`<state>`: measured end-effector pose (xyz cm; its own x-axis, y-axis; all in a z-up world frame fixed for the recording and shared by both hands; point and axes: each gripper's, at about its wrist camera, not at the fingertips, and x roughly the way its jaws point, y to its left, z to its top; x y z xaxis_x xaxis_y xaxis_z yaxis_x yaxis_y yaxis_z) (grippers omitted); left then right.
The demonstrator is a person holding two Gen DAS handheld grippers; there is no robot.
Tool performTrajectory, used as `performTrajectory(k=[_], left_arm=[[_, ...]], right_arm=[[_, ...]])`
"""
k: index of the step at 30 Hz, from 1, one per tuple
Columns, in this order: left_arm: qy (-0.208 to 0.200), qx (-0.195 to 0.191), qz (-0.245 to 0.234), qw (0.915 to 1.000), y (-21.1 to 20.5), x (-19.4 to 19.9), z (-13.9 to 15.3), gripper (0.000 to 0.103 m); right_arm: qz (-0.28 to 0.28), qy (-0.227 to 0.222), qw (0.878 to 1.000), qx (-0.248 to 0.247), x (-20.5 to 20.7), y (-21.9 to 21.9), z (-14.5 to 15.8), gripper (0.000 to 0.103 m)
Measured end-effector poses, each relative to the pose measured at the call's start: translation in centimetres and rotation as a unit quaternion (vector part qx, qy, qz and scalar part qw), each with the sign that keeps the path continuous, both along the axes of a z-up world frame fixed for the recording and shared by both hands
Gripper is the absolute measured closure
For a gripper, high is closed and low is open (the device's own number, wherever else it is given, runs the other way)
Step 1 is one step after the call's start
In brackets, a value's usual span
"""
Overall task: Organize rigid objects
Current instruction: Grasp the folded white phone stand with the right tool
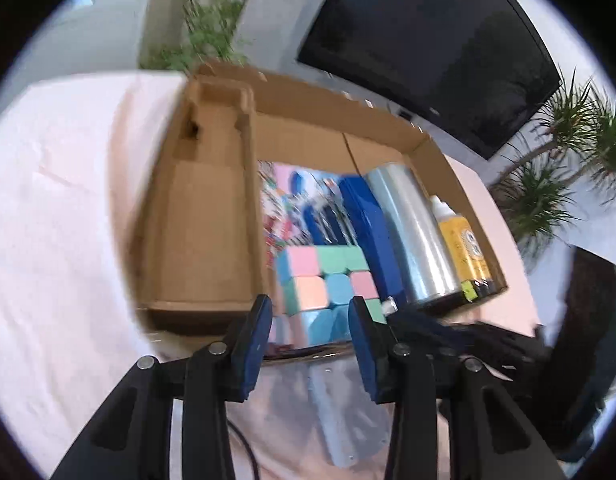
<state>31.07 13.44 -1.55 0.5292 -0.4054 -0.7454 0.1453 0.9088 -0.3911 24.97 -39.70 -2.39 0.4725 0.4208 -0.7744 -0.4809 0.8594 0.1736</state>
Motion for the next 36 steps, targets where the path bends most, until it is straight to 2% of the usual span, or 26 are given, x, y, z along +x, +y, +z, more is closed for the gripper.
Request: performTrajectory(k=[1, 2, 3, 4, 5, 7, 8, 9, 11, 15, 17, 18, 19, 20, 21, 22, 23, 27, 32, 34, 35, 36], left_arm=[[-0.02, 0.015, 0.01, 0.9996, 0.1, -0.9, 0.7, 0.064], [-0.048, 0.042, 0.023, 0.9977, 0.3, -2.2, 1.7, 0.058], [-0.074, 0.071, 0.038, 0.9941, 0.4, -3.6, 2.6, 0.039], [-0.117, 0.111, 0.064, 0.9848, 0.5, -5.8, 3.8, 0.025], [-0.147, 0.136, 0.084, 0.9761, 0.6, -7.3, 4.4, 0.005], [-0.21, 0.184, 0.127, 0.9518, 0.6, -10.9, 5.4, 0.001], [-0.218, 0.201, 0.135, 0.9454, 0.5, -12.0, 5.4, 0.001], [-0.213, 0.21, 0.138, 0.9441, 0.3, -13.0, 5.3, 0.001], [-0.194, 0.206, 0.142, 0.9485, 0.0, -14.6, 4.4, 0.001], [-0.143, 0.169, 0.148, 0.9641, -0.4, -17.0, 1.8, 0.001], [-0.115, 0.151, 0.157, 0.9692, 0.0, -17.8, 0.7, 0.001], [-0.106, 0.142, 0.161, 0.9709, 0.1, -18.2, 0.2, 0.001], [-0.098, 0.132, 0.167, 0.9722, 0.3, -18.5, -0.1, 0.001], [-0.086, 0.121, 0.175, 0.9734, 0.5, -18.6, -0.4, 0.001], [-0.074, 0.106, 0.178, 0.9754, 0.7, -18.6, -0.6, 0.001], [-0.068, 0.093, 0.176, 0.9775, 0.8, -18.9, -0.6, 0.001], [-0.064, 0.08, 0.172, 0.9797, 0.9, -19.1, -0.6, 0.001], [-0.064, 0.044, 0.135, 0.9879, -0.3, -19.1, -0.4, 0.001], [-0.028, 0.023, 0.078, 0.9963, -3.8, -18.0, -1.7, 0.001], [-0.022, 0.028, 0.056, 0.9978, -5.7, -17.7, -2.1, 0.001], [-0.014, 0.035, 0.043, 0.9983, -6.8, -17.4, -2.5, 0.001], [-0.007, 0.041, 0.034, 0.9986, -7.5, -17.1, -2.7, 0.001]], right_arm=[[-0.006, -0.057, 0.998, -0.014, -1.6, -0.6, 1.1, 0.063], [-0.015, -0.104, 0.994, -0.016, -3.2, -1.3, 1.8, 0.041], [-0.026, -0.136, 0.99, -0.01, -4.6, -2.3, 2.1, 0.0], [-0.034, -0.169, 0.985, 0.005, -6.5, -3.6, 2.2, 0.0], [-0.027, -0.171, 0.985, 0.005, -7.5, -4.2, 1.8, 0.0], [-0.008, -0.141, 0.99, -0.006, -8.7, -5.0, 0.3, 0.0], [-0.006, -0.113, 0.994, -0.01, -9.3, -5.4, -1.0, 0.0], [-0.005, -0.095, 0.995, -0.009, -9.5, -5.6, -1.8, 0.0], [0.002, -0.056, 0.998, -0.003, -10.2, -5.4, -3.5, 0.0], [0.022, -0.026, 0.999, -0.009, -11.4, -2.8, -5.5, 0.001], [0.027, -0.005, 0.999, -0.026, -11.1, -1.2, -6.7, 0.003], [0.026, 0.003, 0.999, -0.037, -10.9, -0.7, -7.2, 0.006], [0.024, 0.014, 0.998, -0.055, -10.5, -0.1, -8.0, 0.014], [0.018, 0.019, 0.998, -0.065, -10.2, 0.2, -8.5, 0.017], [0.014, 0.014, 0.997, -0.07, -10.0, 0.4, -8.7, 0.022], [0.01, -0.005, 0.996, -0.086, -10.0, 0.6, -8.9, 0.032], [0.011, -0.021, 0.995, -0.102, -10.2, 0.7, -9.0, 0.034], [0.019, -0.018, 0.995, -0.092, -11.1, -1.1, -9.2, 0.038], [0.026, -0.009, 0.996, -0.085, -13.5, -7.9, -8.7, 0.038], [0.03, -0.032, 0.992, -0.115, -14.3, -10.4, -8.1, 0.038], [0.034, -0.056, 0.988, -0.143, -15.0, -11.6, -7.6, 0.038], [0.042, -0.09, 0.978, -0.185, -15.4, -12.4, -7.0, 0.038]])
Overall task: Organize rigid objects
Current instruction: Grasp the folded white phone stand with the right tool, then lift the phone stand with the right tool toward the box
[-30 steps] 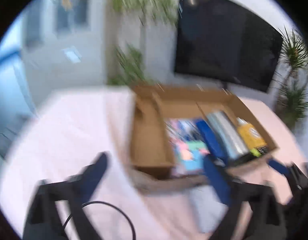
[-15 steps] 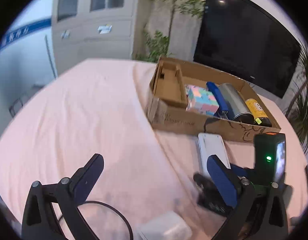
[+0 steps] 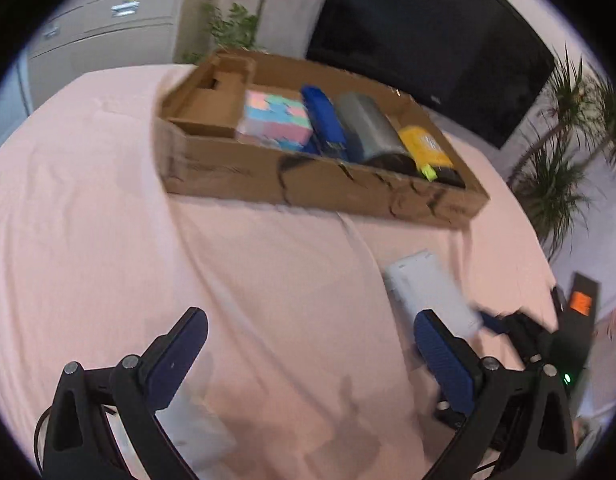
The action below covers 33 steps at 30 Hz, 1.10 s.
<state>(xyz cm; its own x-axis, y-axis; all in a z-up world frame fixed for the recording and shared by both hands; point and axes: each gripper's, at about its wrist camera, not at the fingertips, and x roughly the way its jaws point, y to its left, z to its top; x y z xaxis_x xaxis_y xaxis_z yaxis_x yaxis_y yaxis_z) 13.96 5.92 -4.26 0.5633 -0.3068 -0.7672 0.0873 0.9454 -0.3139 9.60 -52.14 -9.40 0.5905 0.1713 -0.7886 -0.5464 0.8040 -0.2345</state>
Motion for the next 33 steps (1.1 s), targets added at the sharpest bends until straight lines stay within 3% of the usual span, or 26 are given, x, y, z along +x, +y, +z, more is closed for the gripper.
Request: performTrajectory(k=[2, 7, 10, 13, 16, 19, 22, 23, 26, 27, 29, 30, 31, 33], left_arm=[[0.011, 0.011, -0.011, 0.9998, -1.3, 0.6, -0.6, 0.002], [0.019, 0.01, 0.0, 0.9998, -1.6, 1.0, -1.0, 0.002], [0.017, 0.008, 0.02, 0.9996, -0.6, 0.9, -1.0, 0.002], [0.022, 0.005, 0.033, 0.9992, 0.5, 0.7, -1.0, 0.002], [0.024, -0.001, 0.043, 0.9988, 1.2, 0.2, -1.0, 0.002], [0.021, -0.004, 0.04, 0.999, 1.3, 0.2, -0.9, 0.002], [0.019, -0.006, 0.027, 0.9995, 0.9, 0.4, -0.9, 0.002], [0.018, -0.003, 0.022, 0.9996, 0.7, 0.5, -0.9, 0.002], [0.019, -0.004, 0.015, 0.9997, 0.8, 0.6, -0.9, 0.002], [0.02, -0.005, 0.015, 0.9997, 0.8, 0.6, -0.8, 0.002], [0.023, -0.012, 0.013, 0.9996, 1.1, 0.5, -0.8, 0.003], [0.024, -0.014, 0.01, 0.9996, 1.2, 0.4, -0.8, 0.003], [0.022, -0.015, 0.007, 0.9996, 1.3, 0.4, -0.7, 0.003], [0.018, -0.014, 0.002, 0.9997, 1.2, 0.4, -0.6, 0.003]], right_arm=[[0.02, -0.05, 0.996, -0.074, -1.2, -1.4, 0.1, 0.038], [0.078, -0.123, 0.976, -0.161, -4.4, -1.2, -0.8, 0.038], [0.126, -0.178, 0.964, -0.151, -7.0, 0.8, -0.3, 0.038], [0.154, -0.202, 0.964, -0.083, -8.7, 2.0, 1.4, 0.032], [0.135, -0.158, 0.978, 0.017, -8.0, 1.3, 3.8, 0.028], [0.066, -0.072, 0.992, 0.085, -5.4, 0.2, 4.3, 0.027], [0.007, 0.054, 0.982, 0.18, -2.9, -1.1, 3.5, 0.027], [-0.001, 0.07, 0.978, 0.194, -2.9, -0.9, 3.1, 0.027], [-0.032, 0.062, 0.982, 0.177, -2.6, 0.6, 2.1, 0.03], [-0.042, 0.062, 0.983, 0.167, -2.4, 0.9, 1.6, 0.048], [-0.057, 0.075, 0.982, 0.161, -2.4, 1.4, 0.2, 0.062], [-0.06, 0.075, 0.983, 0.158, -2.1, 1.3, 0.2, 0.075], [-0.058, 0.065, 0.986, 0.14, -1.9, 1.3, 0.3, 0.081], [-0.041, 0.05, 0.992, 0.111, -1.9, 1.4, 0.4, 0.081]])
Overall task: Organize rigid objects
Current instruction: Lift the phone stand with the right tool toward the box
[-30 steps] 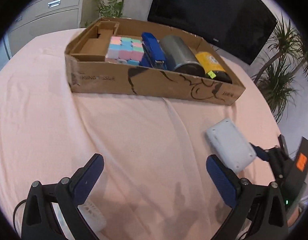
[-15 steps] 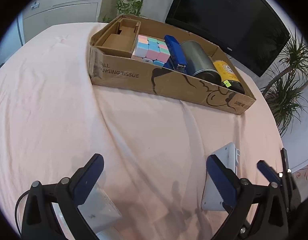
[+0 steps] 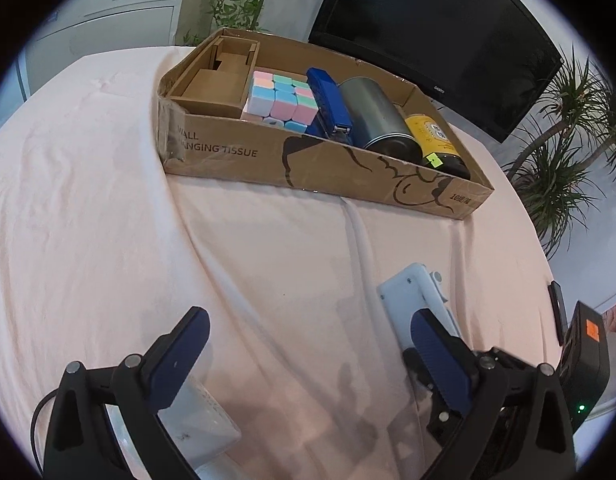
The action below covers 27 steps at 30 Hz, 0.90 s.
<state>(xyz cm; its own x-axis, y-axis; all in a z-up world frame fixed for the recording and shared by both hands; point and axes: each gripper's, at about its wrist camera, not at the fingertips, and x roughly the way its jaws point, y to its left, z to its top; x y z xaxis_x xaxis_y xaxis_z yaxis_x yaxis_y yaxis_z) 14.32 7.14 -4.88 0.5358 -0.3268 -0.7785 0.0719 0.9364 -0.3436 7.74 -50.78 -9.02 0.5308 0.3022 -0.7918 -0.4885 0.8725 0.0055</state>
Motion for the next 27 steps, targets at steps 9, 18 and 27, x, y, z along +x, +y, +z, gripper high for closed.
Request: performTrajectory(k=[9, 18, 27], left_arm=[[0.02, -0.024, -0.028, 0.9991, -1.4, 1.1, -0.6, 0.003], [0.058, -0.049, -0.06, 0.9953, -2.9, 1.3, -1.9, 0.01], [0.076, -0.071, -0.082, 0.9912, -3.5, 1.6, -2.4, 0.014]], right_arm=[[0.098, -0.151, 0.964, -0.198, -3.5, 1.5, -0.9, 0.049], [0.052, -0.025, 0.995, -0.082, -1.4, 0.2, -0.8, 0.039], [0.021, 0.045, 0.998, 0.03, 0.7, -0.8, -2.2, 0.04]])
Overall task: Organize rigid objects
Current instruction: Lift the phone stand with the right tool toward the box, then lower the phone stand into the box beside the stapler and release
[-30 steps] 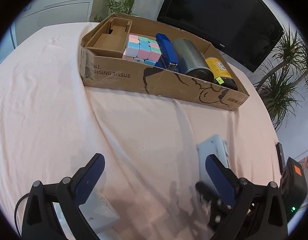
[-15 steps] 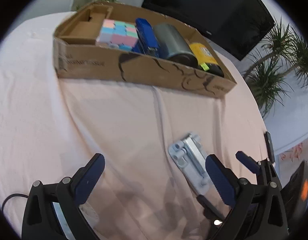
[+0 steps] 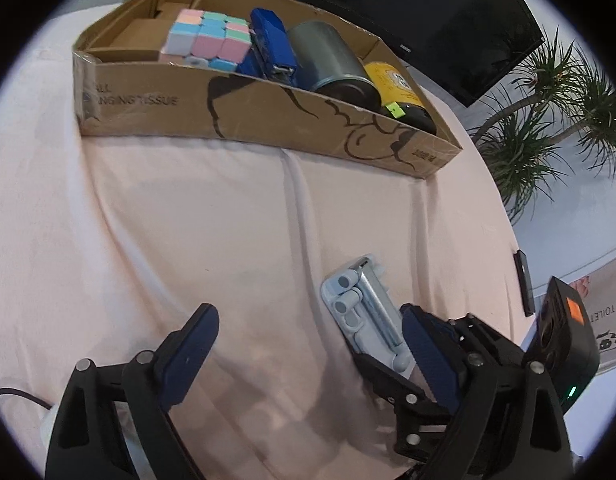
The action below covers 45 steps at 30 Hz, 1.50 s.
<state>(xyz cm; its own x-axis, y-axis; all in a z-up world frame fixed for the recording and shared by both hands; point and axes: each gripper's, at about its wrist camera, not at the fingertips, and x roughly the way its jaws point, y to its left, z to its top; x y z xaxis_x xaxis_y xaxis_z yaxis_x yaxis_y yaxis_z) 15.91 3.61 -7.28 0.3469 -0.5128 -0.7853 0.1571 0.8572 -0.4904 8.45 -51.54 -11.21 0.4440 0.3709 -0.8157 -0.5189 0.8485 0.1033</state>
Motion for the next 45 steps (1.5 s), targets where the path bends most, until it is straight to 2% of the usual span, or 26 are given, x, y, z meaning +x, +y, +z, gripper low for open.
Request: performTrajectory(k=[2, 3, 4, 6, 8, 9, 13, 17, 24, 28, 33, 38, 41, 45], left_arm=[[0.018, -0.026, -0.017, 0.9993, -0.6, 0.0, -0.5, 0.019], [0.026, -0.035, -0.024, 0.9988, -1.0, 0.1, -0.7, 0.029], [0.04, -0.04, -0.033, 0.9979, -1.5, 0.2, -1.1, 0.034], [0.059, -0.041, -0.039, 0.9966, -2.3, 0.6, -1.8, 0.056], [0.076, -0.058, -0.039, 0.9947, -2.6, 1.0, -1.9, 0.068], [0.076, -0.05, -0.045, 0.9948, -2.9, 1.2, -1.6, 0.073], [0.054, -0.015, -0.063, 0.9965, -4.3, 1.4, 0.0, 0.077], [0.035, -0.017, -0.071, 0.9967, -4.8, 2.1, 1.4, 0.081], [-0.025, -0.033, -0.077, 0.9962, -4.3, 2.6, 5.9, 0.081], [-0.065, -0.04, -0.061, 0.9952, -2.2, 3.2, 8.6, 0.081], [-0.094, -0.051, -0.042, 0.9934, 0.5, 4.5, 11.0, 0.081], [-0.146, -0.028, -0.039, 0.9881, 2.1, 5.9, 13.7, 0.081], [-0.16, -0.017, -0.027, 0.9865, 2.8, 7.6, 14.9, 0.081], [-0.166, -0.03, -0.016, 0.9856, 3.9, 11.2, 16.3, 0.081]], right_arm=[[-0.016, 0.05, 0.996, 0.067, 1.3, -1.2, -0.4, 0.04], [-0.022, 0.065, 0.994, 0.088, 1.7, -1.4, -0.7, 0.04], [-0.028, 0.077, 0.991, 0.106, 2.0, -1.6, -0.9, 0.04], [-0.026, 0.102, 0.983, 0.149, 2.9, -1.8, -1.3, 0.04], [-0.016, 0.103, 0.979, 0.177, 2.8, -1.2, -1.1, 0.041], [-0.008, 0.098, 0.976, 0.195, 2.8, -1.1, -0.9, 0.06], [-0.007, 0.077, 0.981, 0.178, 3.7, 0.7, -0.6, 0.059], [-0.021, 0.085, 0.976, 0.201, 5.5, 1.0, -0.7, 0.058], [-0.013, 0.027, 0.979, 0.204, 7.3, 2.0, 3.6, 0.059], [0.001, -0.002, 0.978, 0.208, 7.3, 3.7, 6.5, 0.059], [0.023, -0.039, 0.977, 0.208, 8.5, 7.3, 9.0, 0.059], [0.043, -0.061, 0.971, 0.229, 9.3, 8.9, 11.8, 0.059], [0.044, -0.059, 0.966, 0.247, 11.2, 9.7, 13.3, 0.059], [0.046, -0.064, 0.963, 0.258, 14.9, 11.1, 15.1, 0.059]])
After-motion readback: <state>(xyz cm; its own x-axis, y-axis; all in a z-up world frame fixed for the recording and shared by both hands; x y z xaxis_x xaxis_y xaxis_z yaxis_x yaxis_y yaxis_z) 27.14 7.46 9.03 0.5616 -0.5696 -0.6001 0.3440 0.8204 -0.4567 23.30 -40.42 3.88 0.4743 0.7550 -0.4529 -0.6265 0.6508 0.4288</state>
